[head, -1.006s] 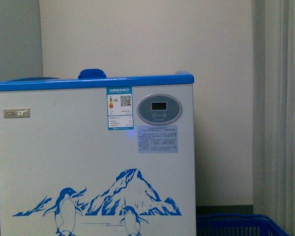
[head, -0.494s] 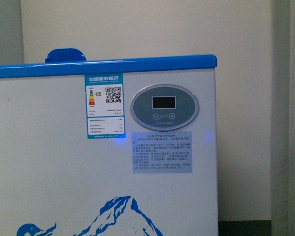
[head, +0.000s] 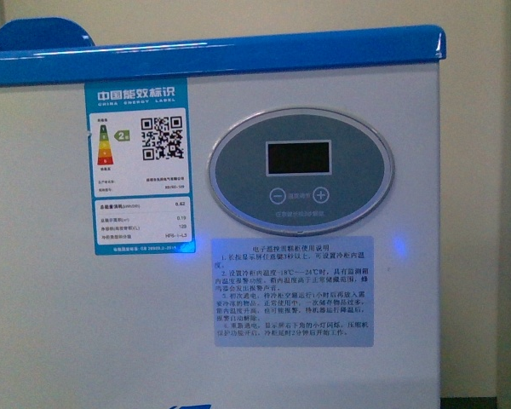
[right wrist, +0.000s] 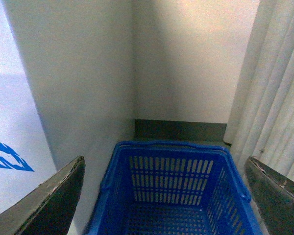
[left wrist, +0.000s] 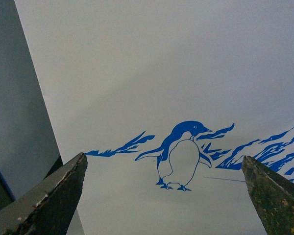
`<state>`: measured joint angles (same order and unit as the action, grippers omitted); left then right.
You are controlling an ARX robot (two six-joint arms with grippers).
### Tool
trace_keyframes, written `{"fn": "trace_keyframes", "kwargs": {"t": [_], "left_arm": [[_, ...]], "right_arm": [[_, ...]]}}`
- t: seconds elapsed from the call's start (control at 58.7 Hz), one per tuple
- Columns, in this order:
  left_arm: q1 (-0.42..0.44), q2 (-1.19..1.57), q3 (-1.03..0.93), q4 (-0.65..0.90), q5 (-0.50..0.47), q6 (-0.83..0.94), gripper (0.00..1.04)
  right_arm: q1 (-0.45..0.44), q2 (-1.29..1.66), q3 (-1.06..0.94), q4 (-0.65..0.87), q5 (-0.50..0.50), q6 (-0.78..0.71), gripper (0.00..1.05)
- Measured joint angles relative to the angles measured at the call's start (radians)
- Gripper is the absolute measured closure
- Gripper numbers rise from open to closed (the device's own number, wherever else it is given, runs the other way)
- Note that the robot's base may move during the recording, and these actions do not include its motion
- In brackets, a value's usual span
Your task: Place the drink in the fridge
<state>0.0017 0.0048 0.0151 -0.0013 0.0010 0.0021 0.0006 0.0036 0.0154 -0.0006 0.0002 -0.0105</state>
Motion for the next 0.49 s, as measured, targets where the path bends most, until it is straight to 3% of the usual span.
{"fn": "trace_keyframes", "kwargs": {"t": [0.068, 0.136, 0.188, 0.341, 0.494], "left_arm": [[0.0, 0.0, 0.0, 0.0, -0.001, 0.0, 0.08], [0.0, 0.0, 0.0, 0.0, -0.001, 0.0, 0.08], [0.0, 0.0, 0.0, 0.0, 0.001, 0.0, 0.08], [0.0, 0.0, 0.0, 0.0, -0.001, 0.0, 0.08], [0.0, 0.0, 0.0, 0.0, -0.001, 0.0, 0.08]], "right_arm": [[0.0, 0.001, 0.0, 0.0, 0.0, 0.0, 0.07], [0.006, 0.1, 0.064, -0.16, 0.097, 0.086, 0.07], [-0.064, 0.277, 0.13, -0.246, 0.072, 0.168, 0.07], [-0.294, 0.837, 0.285, -0.065, -0.066, 0.254, 0.07], [-0.304, 1.234, 0.417, 0.033, -0.072, 0.316, 0.07]]}}
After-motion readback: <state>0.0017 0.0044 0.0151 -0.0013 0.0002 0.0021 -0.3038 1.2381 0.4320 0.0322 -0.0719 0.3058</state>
